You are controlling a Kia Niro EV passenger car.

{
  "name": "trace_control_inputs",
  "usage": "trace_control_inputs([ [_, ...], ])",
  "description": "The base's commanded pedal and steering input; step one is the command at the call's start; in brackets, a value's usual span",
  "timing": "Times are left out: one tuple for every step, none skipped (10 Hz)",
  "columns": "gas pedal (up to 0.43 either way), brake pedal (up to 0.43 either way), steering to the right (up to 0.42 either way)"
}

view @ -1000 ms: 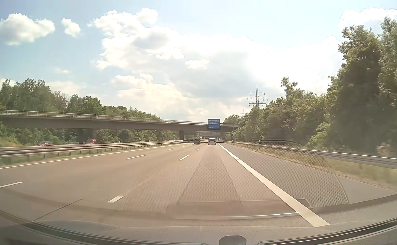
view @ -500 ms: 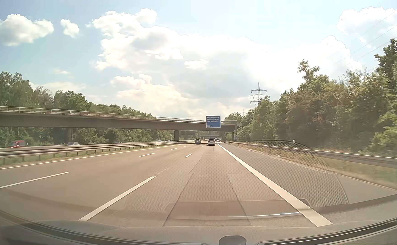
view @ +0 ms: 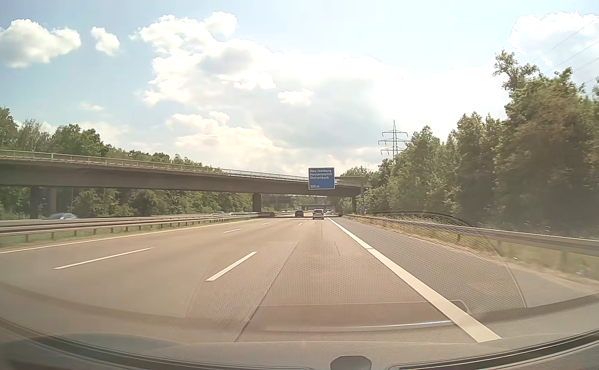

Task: Follow the waypoints while adhering to traffic rules and regulations

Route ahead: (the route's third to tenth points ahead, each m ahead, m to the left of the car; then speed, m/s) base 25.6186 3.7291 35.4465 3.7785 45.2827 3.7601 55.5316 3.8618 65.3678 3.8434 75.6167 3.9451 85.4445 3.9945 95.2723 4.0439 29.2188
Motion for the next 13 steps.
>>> trace_control_inputs([
  [0.087,0.03,-0.002],
  [0.087,0.03,-0.002],
  [0.087,0.03,-0.002],
  [0.087,0.03,-0.001],
  [0.087,0.03,-0.001],
  [0.087,0.03,0.0],
  [0.087,0.03,0.0],
  [0.087,0.03,-0.001],
  [0.087,0.03,-0.001],
  [0.087,0.03,-0.001],
  [0.087,0.03,-0.001],
  [0.087,0.03,-0.001],
  [0.087,0.03,-0.001],
])
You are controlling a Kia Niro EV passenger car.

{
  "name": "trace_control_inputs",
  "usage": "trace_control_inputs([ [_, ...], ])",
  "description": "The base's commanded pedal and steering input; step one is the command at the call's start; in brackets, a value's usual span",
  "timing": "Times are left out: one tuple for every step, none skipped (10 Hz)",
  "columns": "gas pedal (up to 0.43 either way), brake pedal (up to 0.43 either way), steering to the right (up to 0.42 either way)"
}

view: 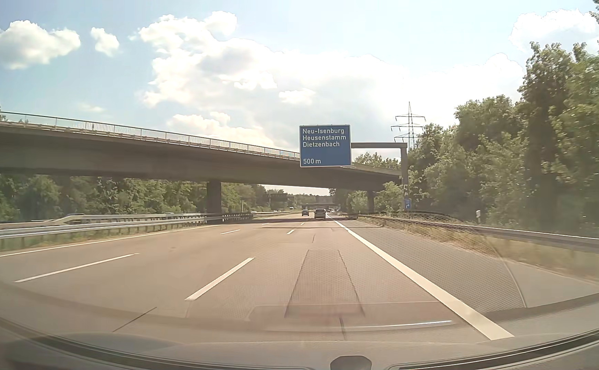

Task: Follow the waypoints while adhering to traffic rules and regulations

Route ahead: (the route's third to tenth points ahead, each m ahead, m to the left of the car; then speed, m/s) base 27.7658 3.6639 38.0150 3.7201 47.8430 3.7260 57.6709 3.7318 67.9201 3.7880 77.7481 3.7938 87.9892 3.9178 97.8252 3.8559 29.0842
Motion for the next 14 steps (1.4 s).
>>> trace_control_inputs([
  [0.087,0.03,0.0],
  [0.087,0.03,-0.001],
  [0.087,0.03,0.0],
  [0.087,0.03,0.0],
  [0.087,0.03,0.0],
  [0.087,0.03,0.0],
  [0.087,0.03,0.0],
  [0.087,0.03,0.0],
  [0.087,0.03,0.001],
  [0.087,0.03,0.001],
  [0.087,0.03,0.001],
  [0.087,0.03,0.001],
  [0.087,0.03,0.001],
  [0.087,0.03,0.001],
])
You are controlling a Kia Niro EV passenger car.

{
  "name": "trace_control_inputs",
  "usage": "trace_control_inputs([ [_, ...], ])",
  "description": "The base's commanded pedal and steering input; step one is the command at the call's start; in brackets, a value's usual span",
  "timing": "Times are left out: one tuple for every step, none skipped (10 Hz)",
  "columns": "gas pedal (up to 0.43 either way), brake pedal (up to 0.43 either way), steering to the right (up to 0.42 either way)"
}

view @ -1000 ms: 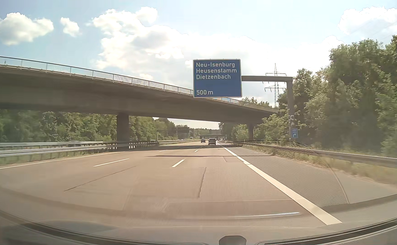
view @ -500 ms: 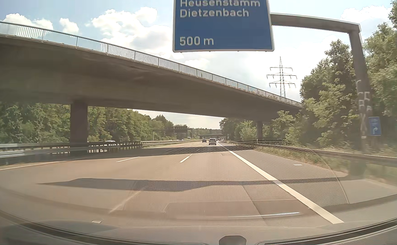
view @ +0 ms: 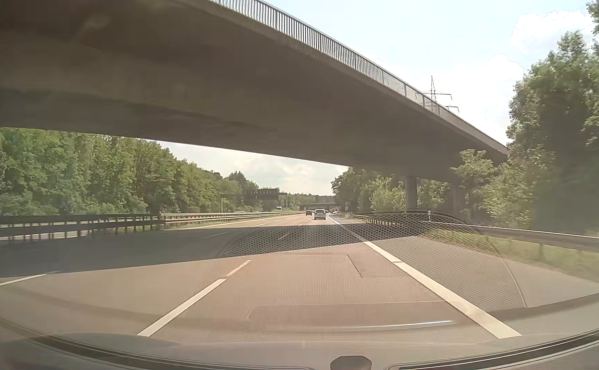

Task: Follow the waypoints while adhering to traffic rules and regulations

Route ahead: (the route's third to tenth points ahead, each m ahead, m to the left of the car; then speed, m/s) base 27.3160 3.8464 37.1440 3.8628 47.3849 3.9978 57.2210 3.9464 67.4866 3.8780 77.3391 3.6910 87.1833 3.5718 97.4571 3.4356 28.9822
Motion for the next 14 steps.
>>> trace_control_inputs([
  [0.087,0.03,0.001],
  [0.087,0.03,0.001],
  [0.087,0.03,0.001],
  [0.087,0.03,0.001],
  [0.087,0.03,0.001],
  [0.087,0.03,0.001],
  [0.087,0.03,0.001],
  [0.087,0.03,0.001],
  [0.087,0.03,0.001],
  [0.087,0.03,0.001],
  [0.087,0.03,0.001],
  [0.087,0.03,0.001],
  [0.087,0.03,0.001],
  [0.087,0.03,0.001],
])
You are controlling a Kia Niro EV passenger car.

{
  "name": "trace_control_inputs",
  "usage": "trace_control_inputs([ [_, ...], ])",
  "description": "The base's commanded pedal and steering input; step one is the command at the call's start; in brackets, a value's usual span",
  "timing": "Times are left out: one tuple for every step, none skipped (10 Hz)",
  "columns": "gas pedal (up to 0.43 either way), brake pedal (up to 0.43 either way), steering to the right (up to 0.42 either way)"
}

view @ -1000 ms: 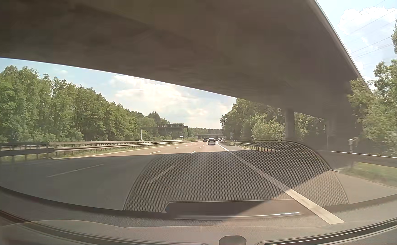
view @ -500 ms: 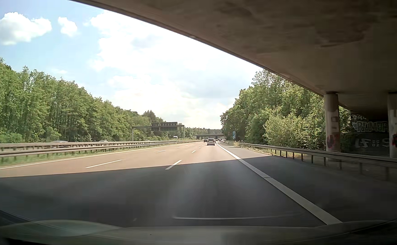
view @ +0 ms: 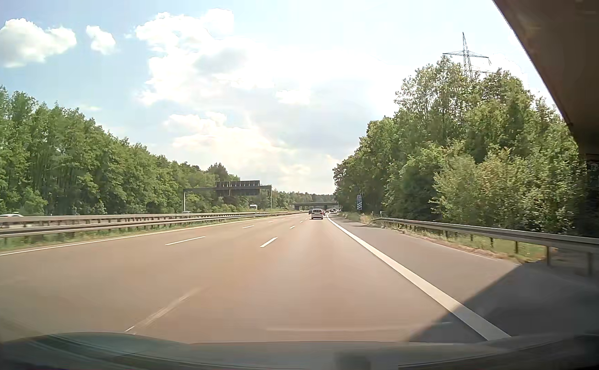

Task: Follow the waypoints while adhering to traffic rules and regulations

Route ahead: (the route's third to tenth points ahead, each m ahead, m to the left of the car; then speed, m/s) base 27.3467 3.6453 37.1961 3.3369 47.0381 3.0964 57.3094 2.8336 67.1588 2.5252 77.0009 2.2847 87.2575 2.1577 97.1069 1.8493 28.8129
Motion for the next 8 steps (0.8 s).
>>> trace_control_inputs([
  [0.087,0.03,0.0],
  [0.098,0.03,-0.002],
  [0.098,0.03,-0.004],
  [0.098,0.03,-0.004],
  [0.098,0.03,-0.004],
  [0.11,0.03,-0.004],
  [0.11,0.03,-0.004],
  [0.11,0.03,-0.003],
])
